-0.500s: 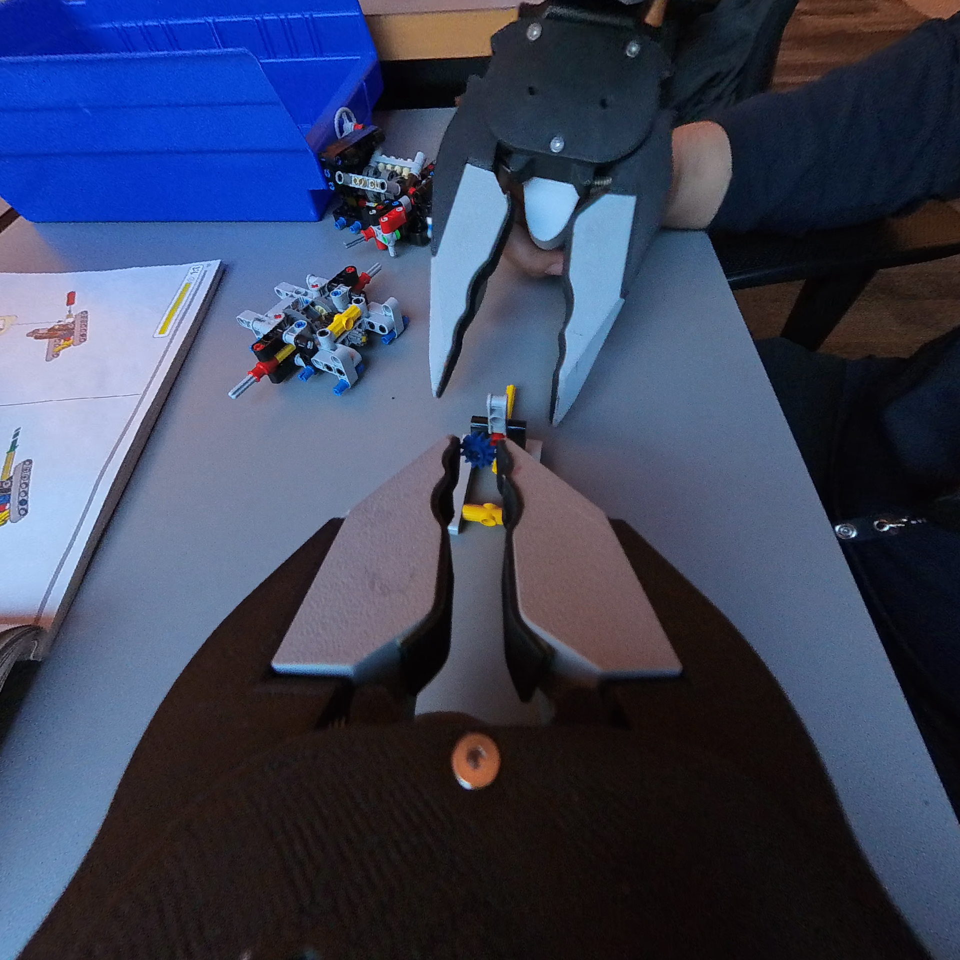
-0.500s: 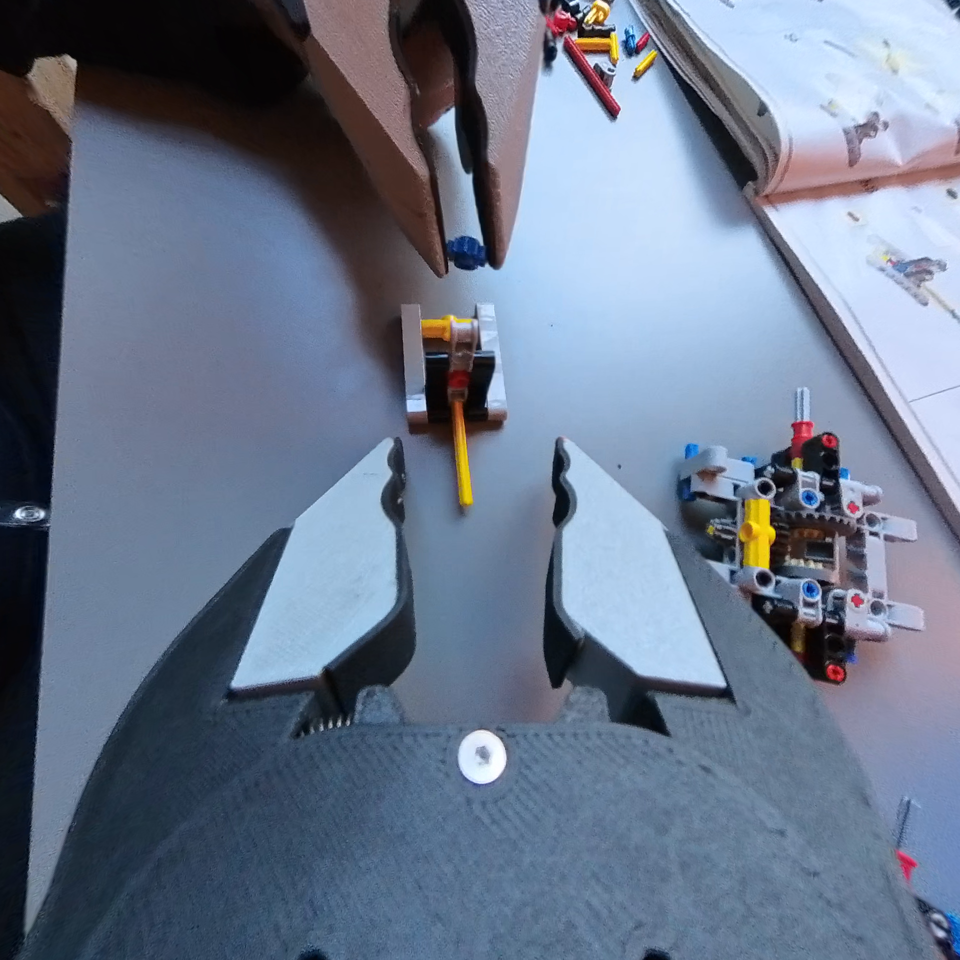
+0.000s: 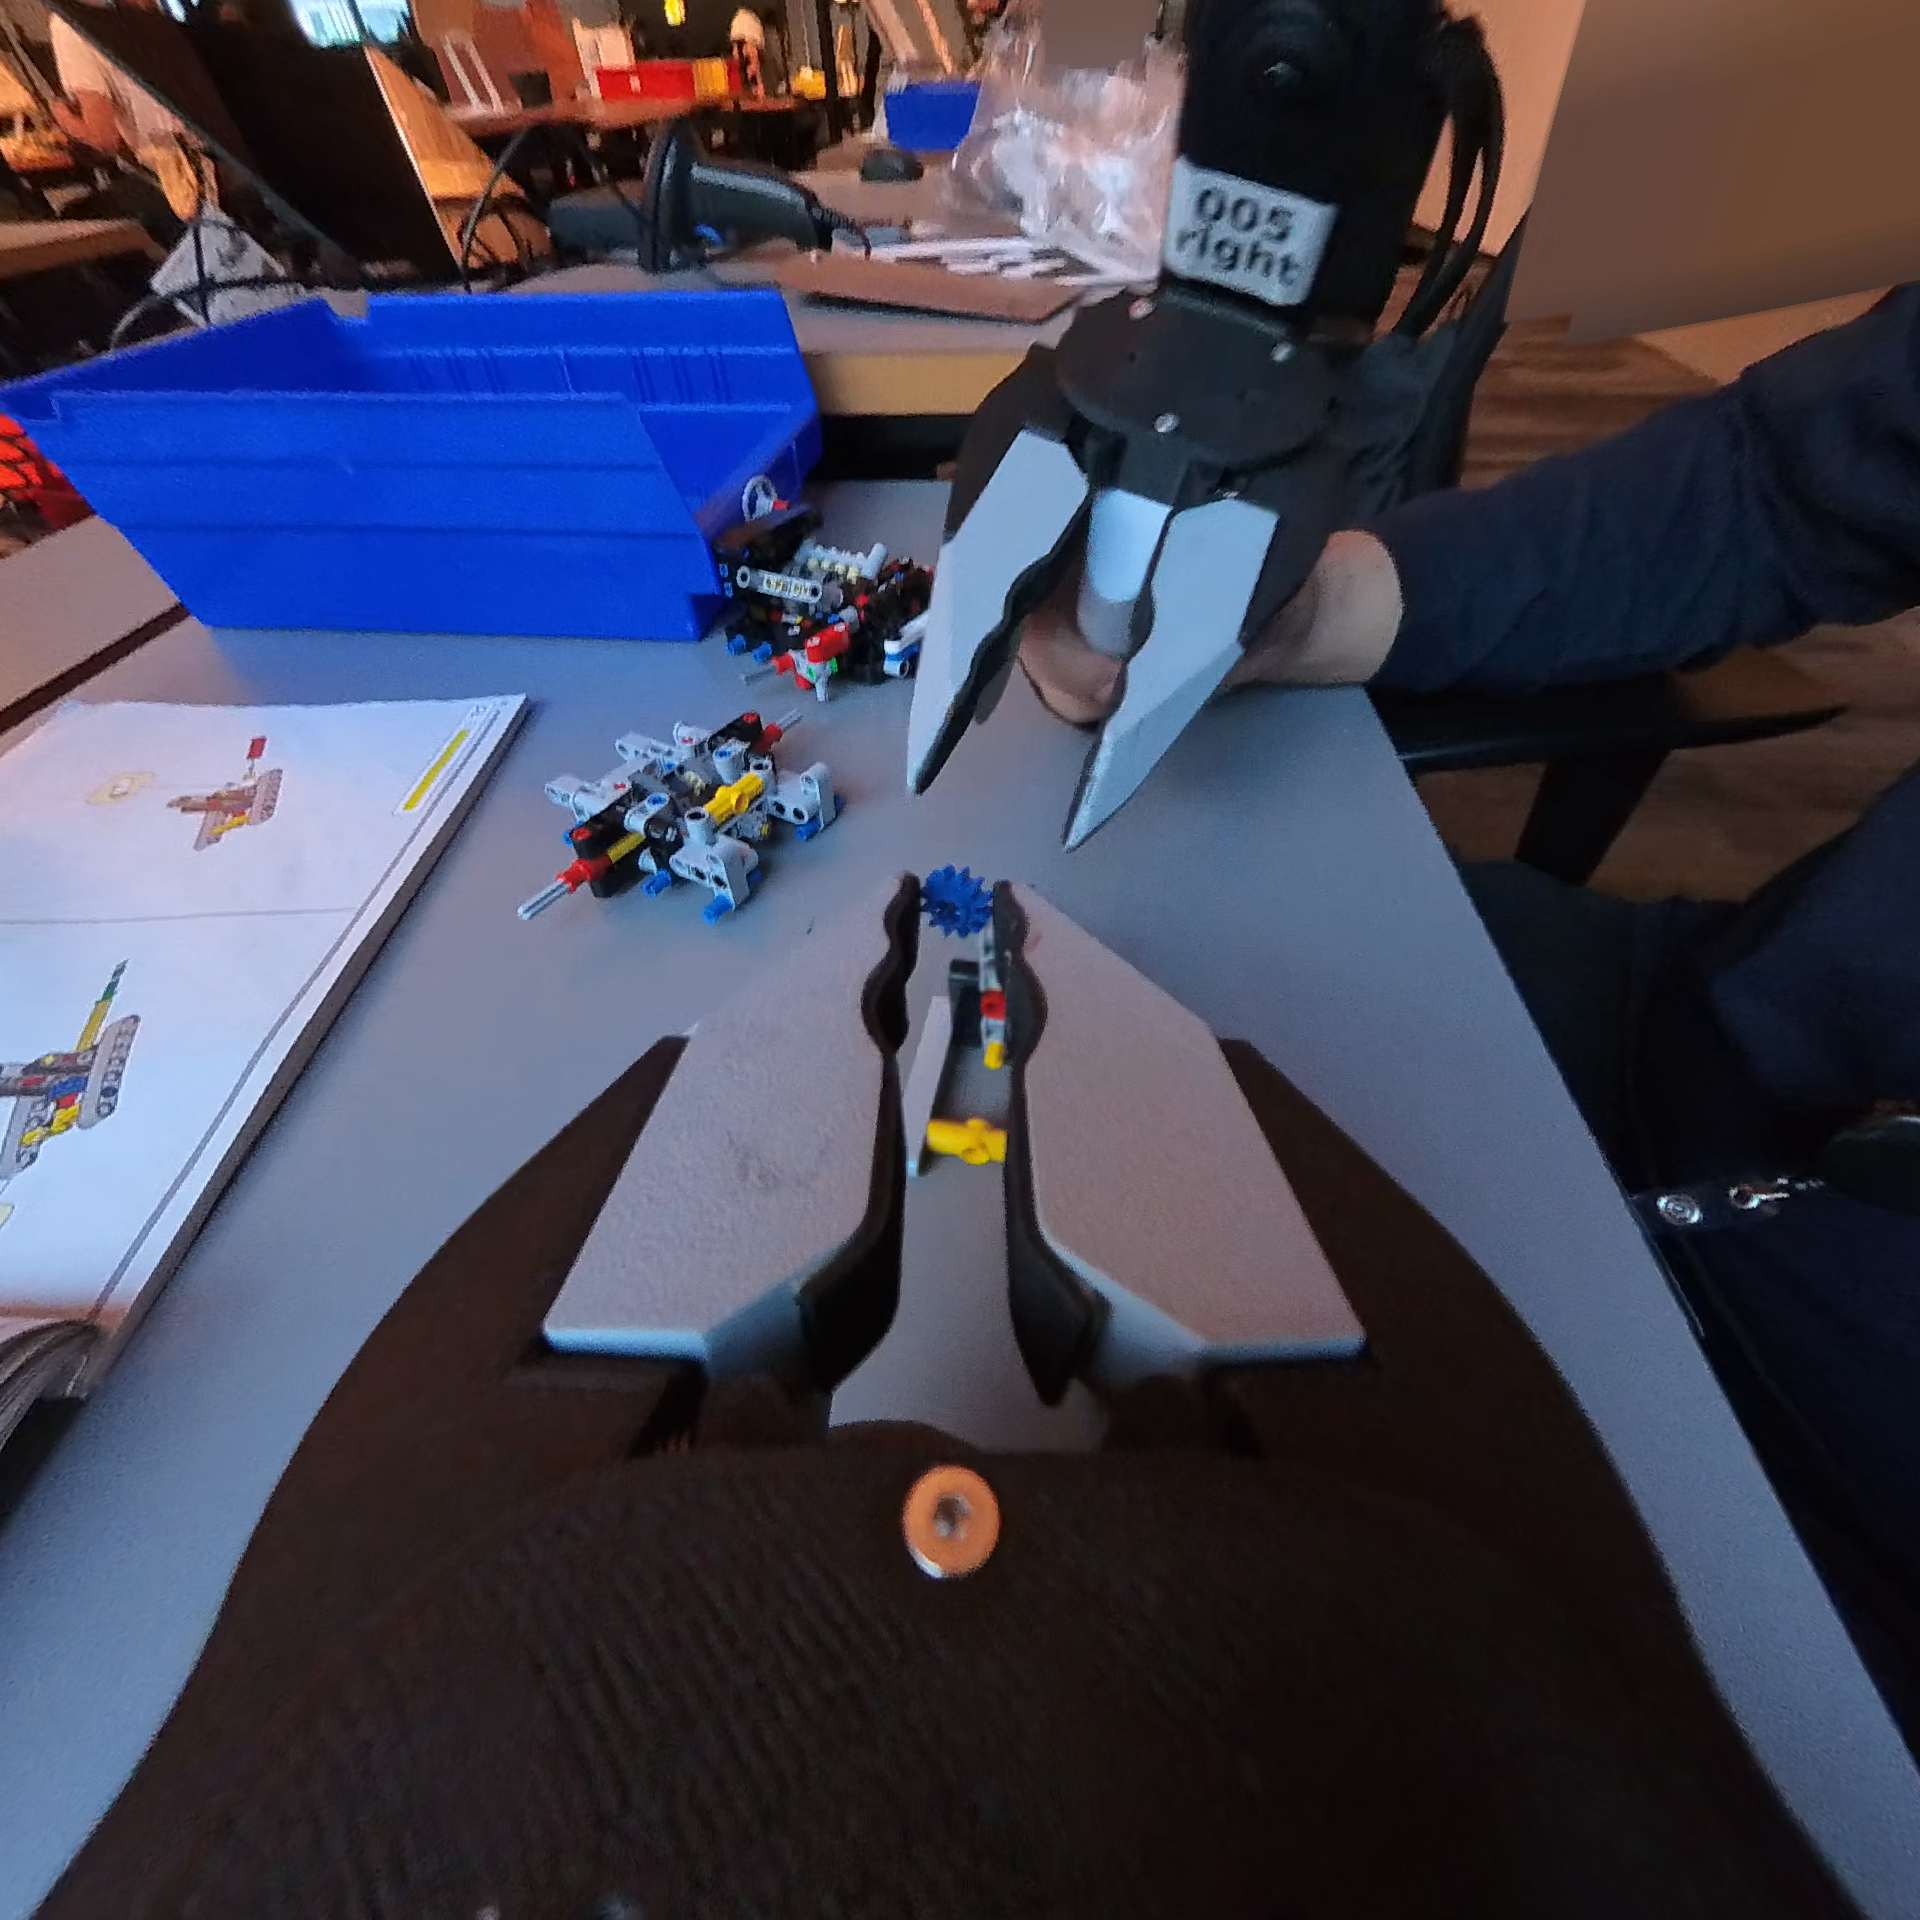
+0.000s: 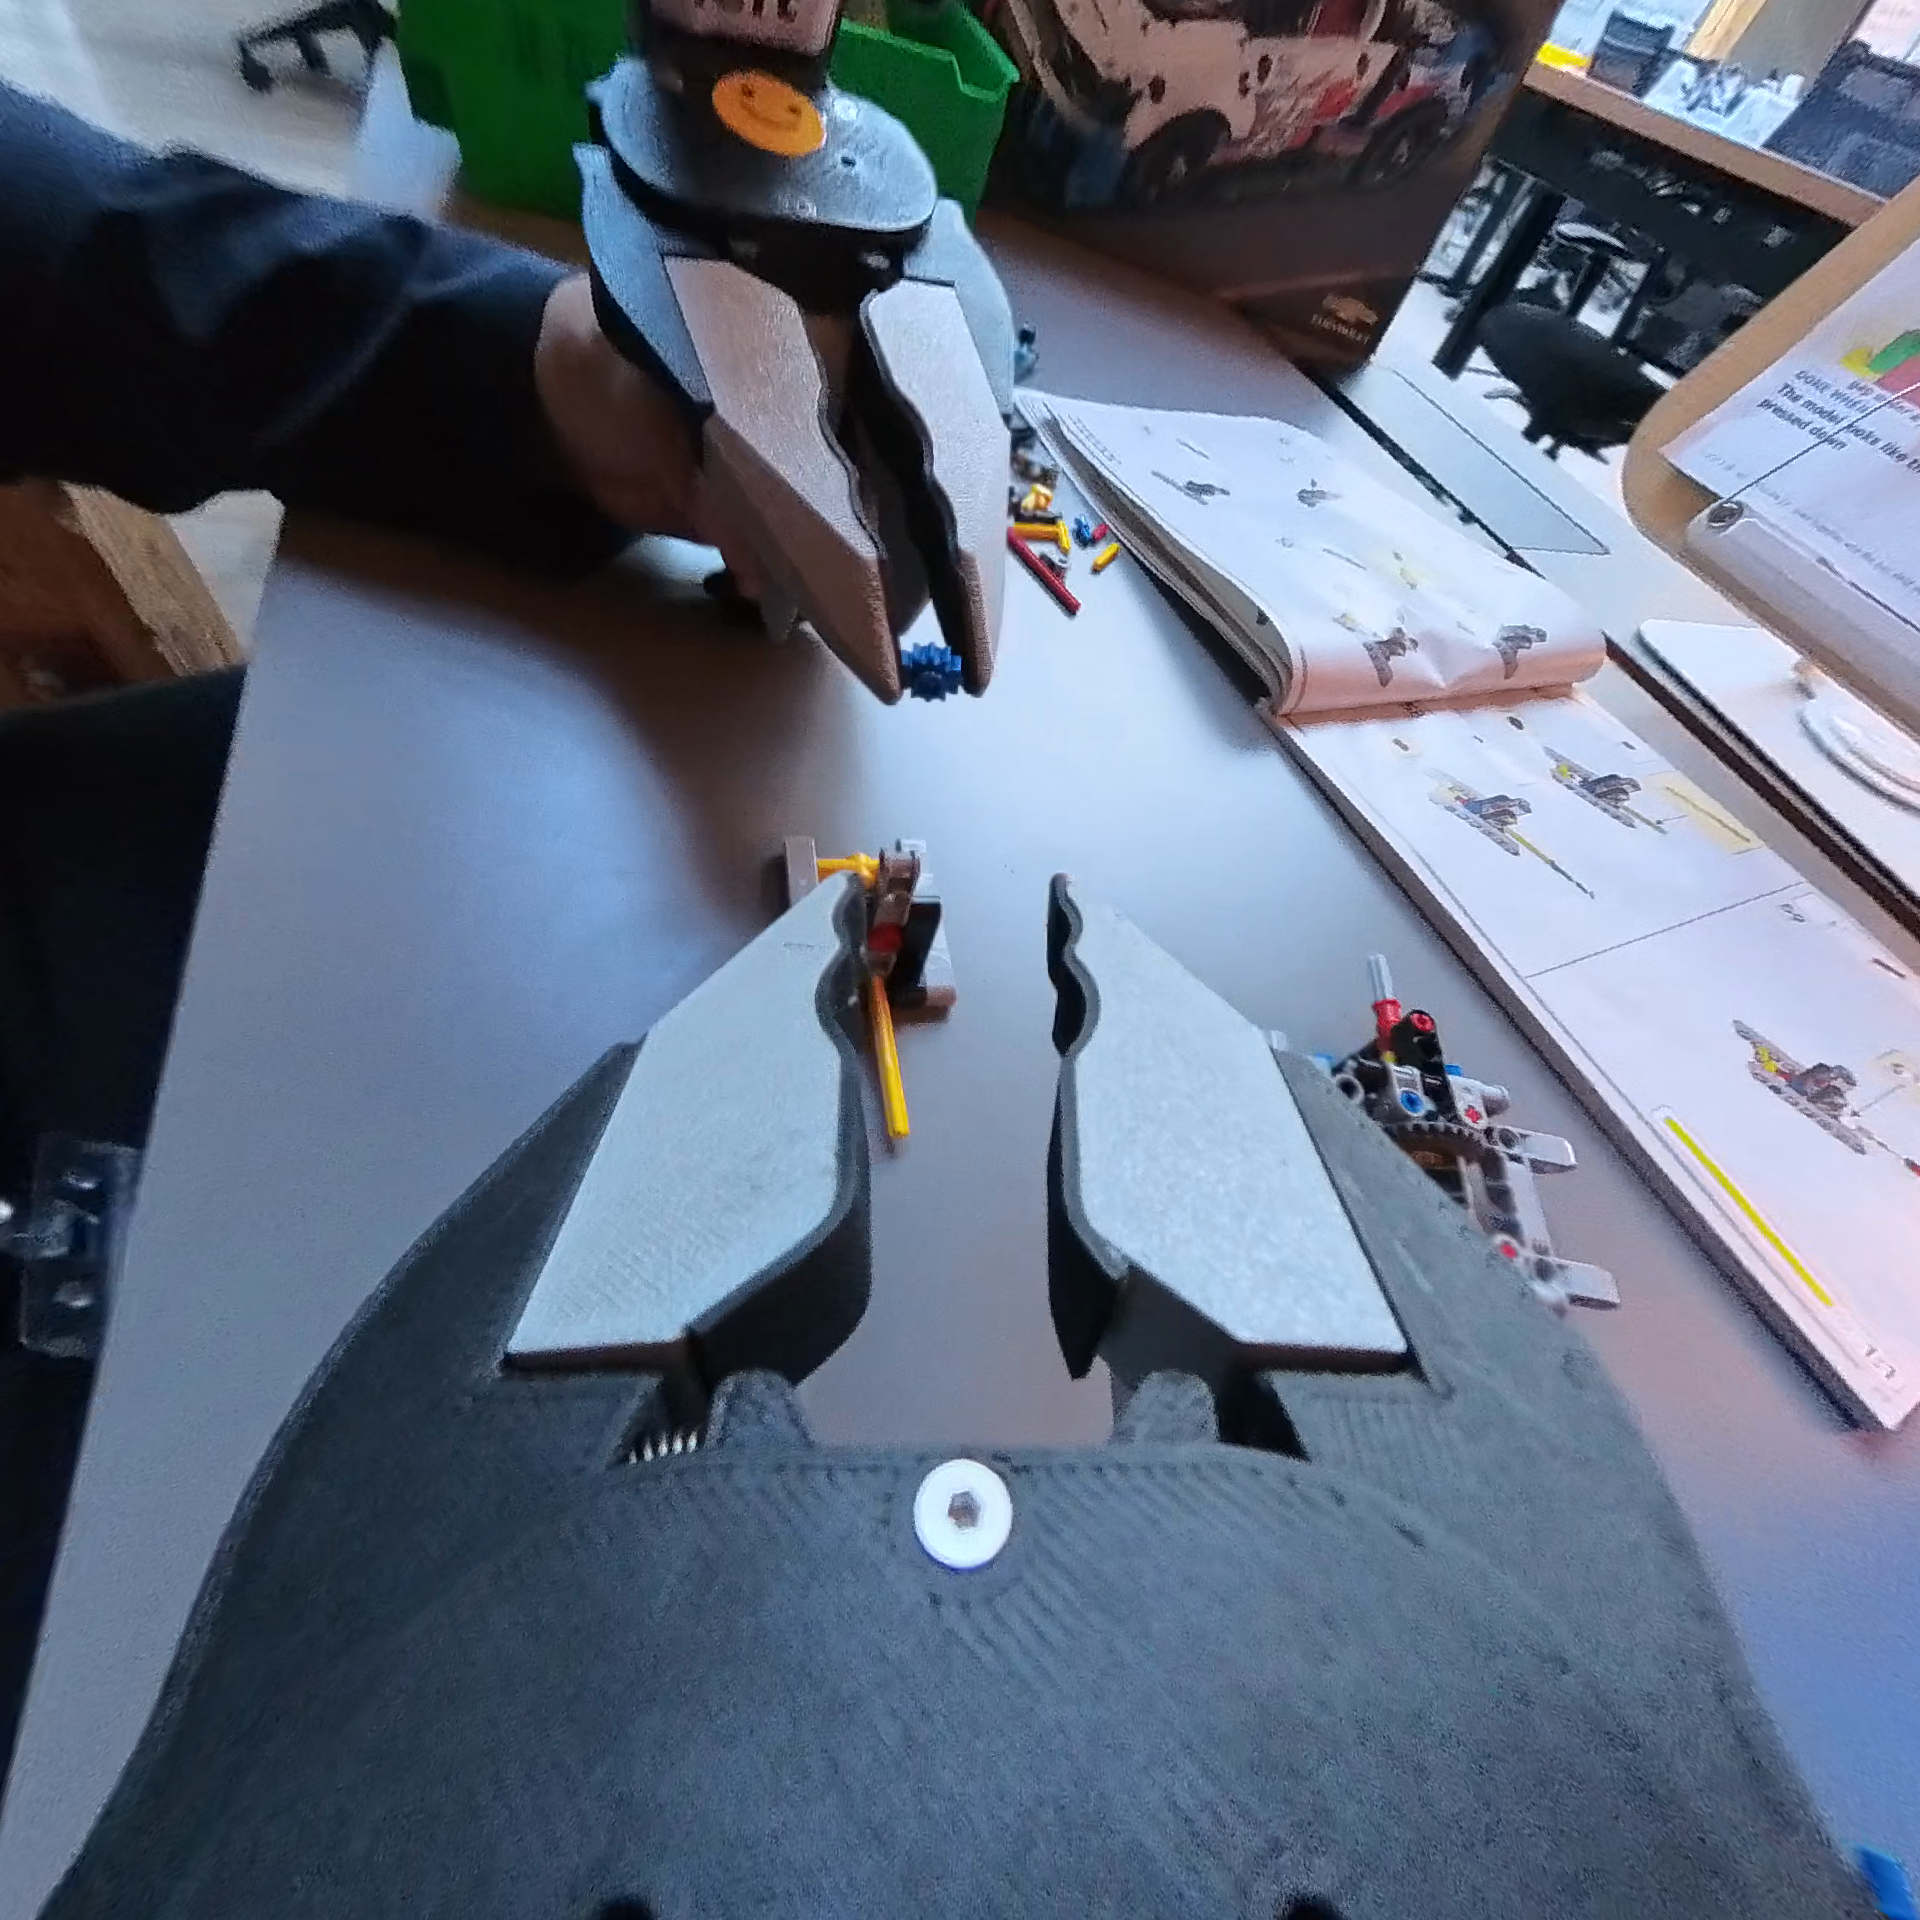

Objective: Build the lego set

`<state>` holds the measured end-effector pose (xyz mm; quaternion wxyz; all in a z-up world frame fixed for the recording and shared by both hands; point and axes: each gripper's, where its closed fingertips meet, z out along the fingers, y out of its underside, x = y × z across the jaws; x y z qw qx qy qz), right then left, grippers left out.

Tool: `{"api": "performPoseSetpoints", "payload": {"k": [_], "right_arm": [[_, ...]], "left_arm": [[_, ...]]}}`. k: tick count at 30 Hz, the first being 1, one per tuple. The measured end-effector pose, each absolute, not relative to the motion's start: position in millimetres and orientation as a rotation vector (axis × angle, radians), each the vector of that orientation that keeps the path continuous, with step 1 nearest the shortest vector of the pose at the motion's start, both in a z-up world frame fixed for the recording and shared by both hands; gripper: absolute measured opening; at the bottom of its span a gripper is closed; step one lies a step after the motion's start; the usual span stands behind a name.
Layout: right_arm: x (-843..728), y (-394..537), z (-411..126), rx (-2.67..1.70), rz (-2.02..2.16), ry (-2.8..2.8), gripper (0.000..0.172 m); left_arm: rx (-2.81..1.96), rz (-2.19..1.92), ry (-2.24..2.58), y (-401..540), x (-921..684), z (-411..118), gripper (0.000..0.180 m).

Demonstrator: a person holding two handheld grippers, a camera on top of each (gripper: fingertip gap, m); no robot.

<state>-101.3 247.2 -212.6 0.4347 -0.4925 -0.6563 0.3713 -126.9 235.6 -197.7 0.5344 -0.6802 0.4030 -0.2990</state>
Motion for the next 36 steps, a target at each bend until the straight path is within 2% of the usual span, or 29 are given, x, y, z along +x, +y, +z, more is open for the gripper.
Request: {"api": "performPoseSetpoints", "payload": {"k": [3,7,16,29,31,33,36], "right_arm": [[-99.7,244.9,-205.8,-1.218,0.992,-1.612,0.032],[-97.9,239.2,-204.7,-1.187,1.012,-1.628,0.021],[-96.9,238.9,-206.4,-1.191,0.998,-1.629,0.023],[-94.8,246.9,-208.6,-1.220,0.963,-1.612,0.015],[-94.7,247.2,-210.5,-1.225,0.950,-1.620,0.011],[-94.0,246.0,-212.4,-1.226,0.947,-1.637,0.000],[-94.0,247.4,-213.0,-1.232,0.942,-1.634,0.000]], "left_arm": [[-1.550,-0.738,0.964,230.5,-120.4,-189.2,0.010],[-1.477,-0.739,0.984,225.0,-109.9,-181.9,0.011],[-1.404,-0.641,1.004,226.0,-111.1,-178.6,0.011],[-1.379,-0.590,0.967,230.9,-120.6,-172.5,0.011],[-1.392,-0.577,0.964,232.7,-122.2,-174.4,0.011],[-1.402,-0.576,0.958,233.8,-123.6,-175.0,0.011],[-1.401,-0.579,0.944,234.8,-125.5,-172.9,0.011]]}}
